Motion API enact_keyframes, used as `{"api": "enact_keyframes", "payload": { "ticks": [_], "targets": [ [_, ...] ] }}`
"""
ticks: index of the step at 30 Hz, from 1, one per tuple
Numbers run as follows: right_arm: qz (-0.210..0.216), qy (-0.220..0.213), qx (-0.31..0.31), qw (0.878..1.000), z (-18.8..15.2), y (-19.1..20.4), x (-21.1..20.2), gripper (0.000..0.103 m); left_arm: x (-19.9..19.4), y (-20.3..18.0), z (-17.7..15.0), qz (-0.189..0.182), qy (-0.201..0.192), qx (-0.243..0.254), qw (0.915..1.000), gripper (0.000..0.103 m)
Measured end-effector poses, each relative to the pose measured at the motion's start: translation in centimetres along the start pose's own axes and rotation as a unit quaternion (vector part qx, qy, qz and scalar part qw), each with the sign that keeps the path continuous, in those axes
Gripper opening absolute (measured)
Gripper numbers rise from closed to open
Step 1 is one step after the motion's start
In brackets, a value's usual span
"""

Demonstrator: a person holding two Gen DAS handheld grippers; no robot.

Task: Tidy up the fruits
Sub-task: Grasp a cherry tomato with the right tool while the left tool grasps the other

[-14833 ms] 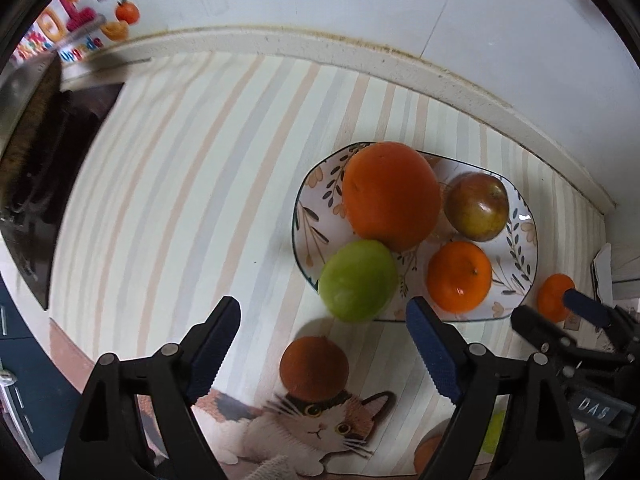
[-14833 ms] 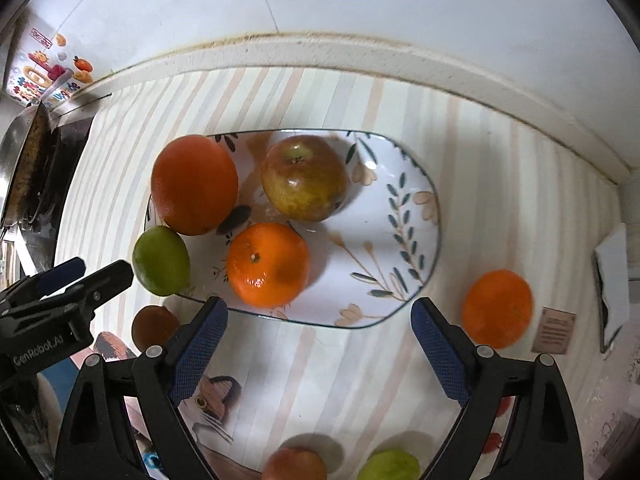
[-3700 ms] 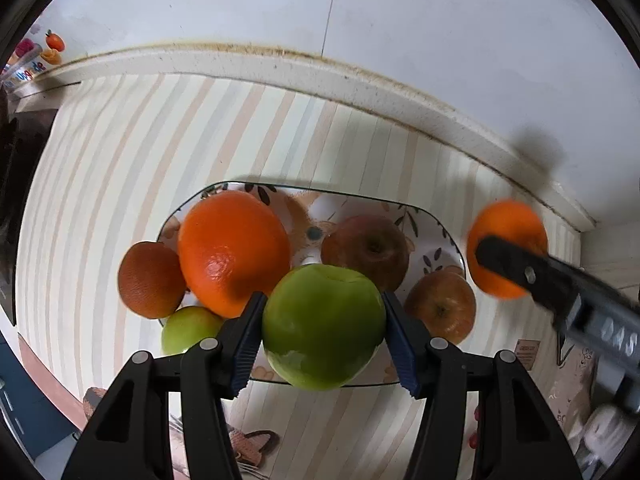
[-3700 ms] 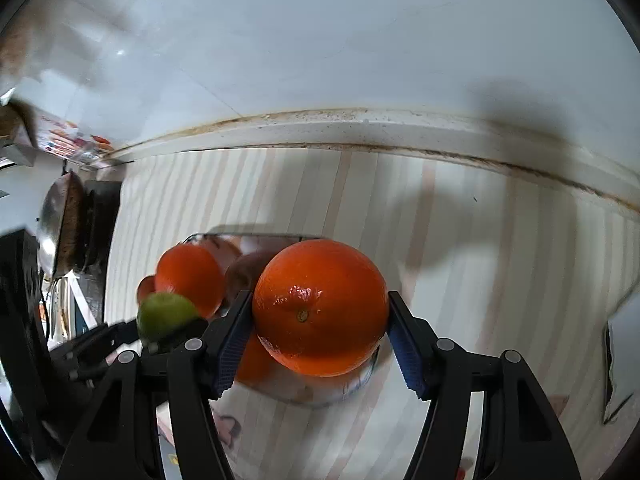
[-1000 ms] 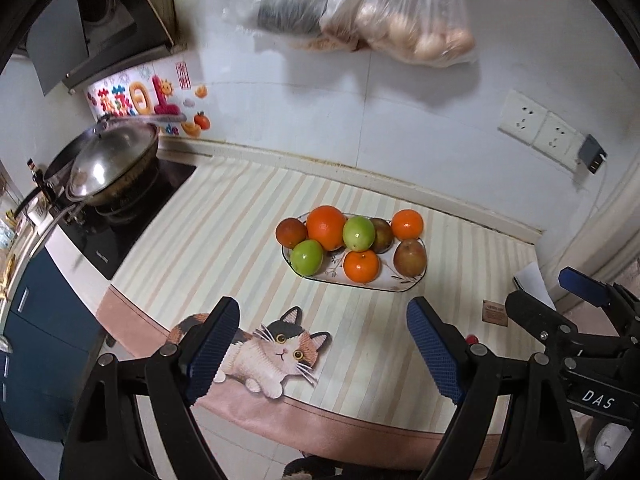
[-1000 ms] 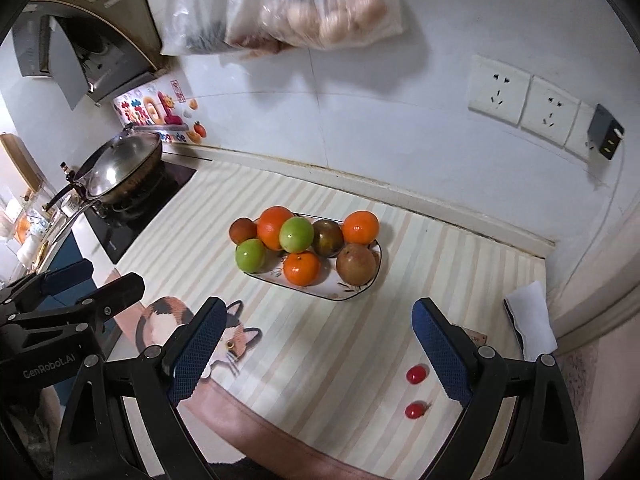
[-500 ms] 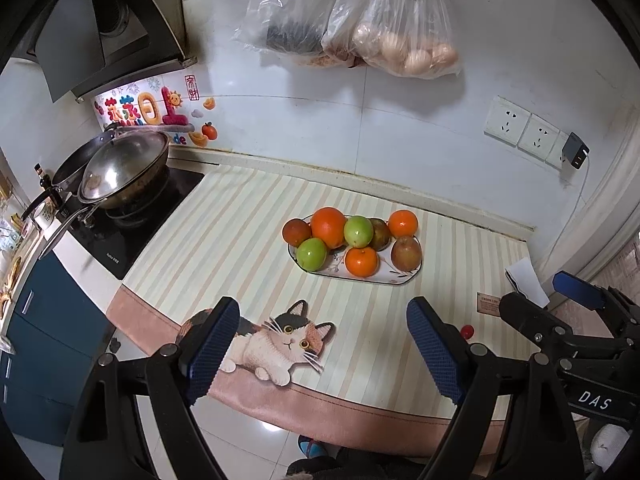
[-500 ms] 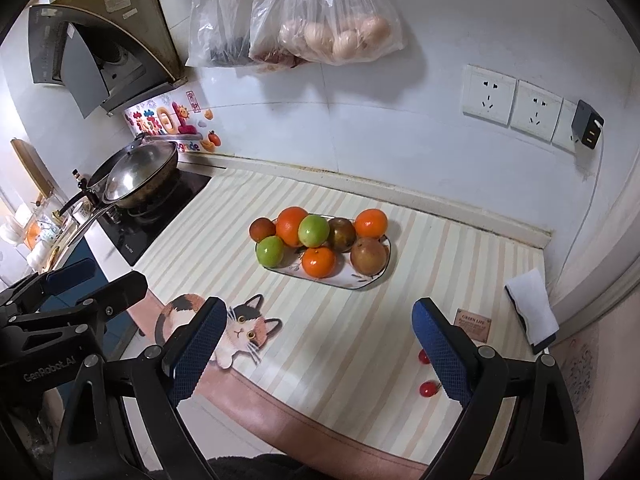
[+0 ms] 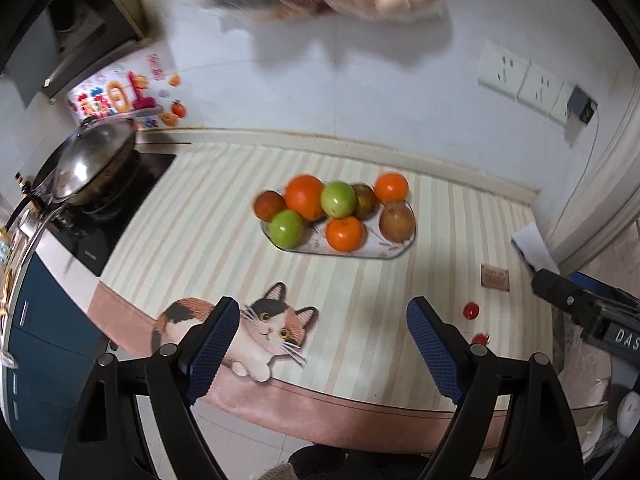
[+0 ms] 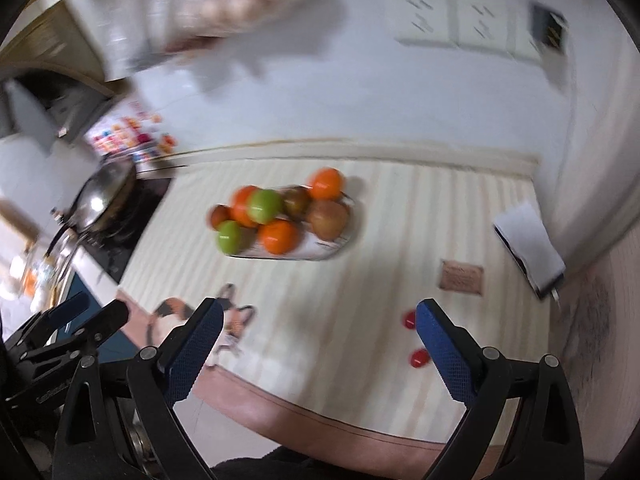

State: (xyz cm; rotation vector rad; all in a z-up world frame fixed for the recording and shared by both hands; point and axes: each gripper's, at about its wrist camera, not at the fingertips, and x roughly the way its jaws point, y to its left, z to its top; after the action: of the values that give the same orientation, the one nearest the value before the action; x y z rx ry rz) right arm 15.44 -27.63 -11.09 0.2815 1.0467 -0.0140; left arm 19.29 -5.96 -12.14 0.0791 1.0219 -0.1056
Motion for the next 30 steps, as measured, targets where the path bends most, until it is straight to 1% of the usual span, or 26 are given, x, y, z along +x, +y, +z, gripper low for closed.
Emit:
{"api": "enact_keyframes", "payload": {
  "ticks": [4,6,8,10,11,12,14,16,17,21,22,23,24,27,30],
  "targets": [
    [-0.031,0.035,0.042,0.998,-1.0,-4.6,3.9,0.099,3.6,-2.4,0.4,-0.001,0.031,0.026,0.9992,0.086],
    [-0.039,0.058,0.066,0.995,-2.0,-7.0,6.1,0.099,5.5,-3.8,0.4,-0.001,0.046,0.043,0.998,0.086],
    [-0.039,0.077,0.085,0.993,-3.2,-8.8,8.1,0.098,7.3,-5.4,0.5,0.001,0.061,0.061,0.9963,0.086],
    [-0.049,0.096,0.095,0.99,-4.2,-10.2,10.3,0.094,8.9,-6.8,0.5,0.001,0.073,0.077,0.9943,0.086],
    [-0.052,0.111,0.102,0.987,-4.9,-11.0,11.7,0.087,9.8,-7.5,0.4,0.001,0.08,0.087,0.993,0.086],
    [-0.053,0.122,0.109,0.985,-5.3,-11.5,12.7,0.078,10.7,-8.2,0.3,0.002,0.087,0.095,0.9917,0.086],
    [-0.049,0.142,0.119,0.981,-6.3,-12.3,14.8,0.072,12.4,-9.5,0.1,0.006,0.102,0.114,0.9882,0.086],
    [-0.044,0.153,0.127,0.979,-7.0,-12.8,16.2,0.069,14.1,-10.7,-0.2,0.008,0.12,0.127,0.9846,0.086],
    [-0.042,0.158,0.127,0.978,-7.5,-12.9,17.0,0.064,14.6,-11.0,-0.3,0.008,0.127,0.131,0.9831,0.086],
    [-0.034,0.166,0.123,0.978,-8.5,-12.7,18.6,0.046,16.8,-12.4,-0.9,0.005,0.155,0.148,0.9766,0.086],
    [-0.036,0.162,0.123,0.978,-8.7,-12.6,18.8,0.045,17.3,-12.6,-1.0,0.0,0.163,0.149,0.9753,0.086],
    [-0.039,0.153,0.113,0.981,-8.6,-12.3,18.8,0.038,17.7,-12.9,-1.2,-0.005,0.17,0.148,0.9741,0.086],
    [-0.043,0.154,0.109,0.981,-8.6,-12.1,18.9,0.031,18.1,-13.1,-1.2,-0.007,0.175,0.149,0.9732,0.086],
    [-0.047,0.142,0.106,0.983,-8.8,-12.0,18.9,0.03,19.0,-13.9,-1.2,-0.025,0.194,0.147,0.9697,0.086],
    [-0.052,0.13,0.12,0.983,-9.2,-13.0,18.1,0.03,19.5,-15.2,-1.0,-0.044,0.199,0.152,0.9672,0.086]
  ]
}}
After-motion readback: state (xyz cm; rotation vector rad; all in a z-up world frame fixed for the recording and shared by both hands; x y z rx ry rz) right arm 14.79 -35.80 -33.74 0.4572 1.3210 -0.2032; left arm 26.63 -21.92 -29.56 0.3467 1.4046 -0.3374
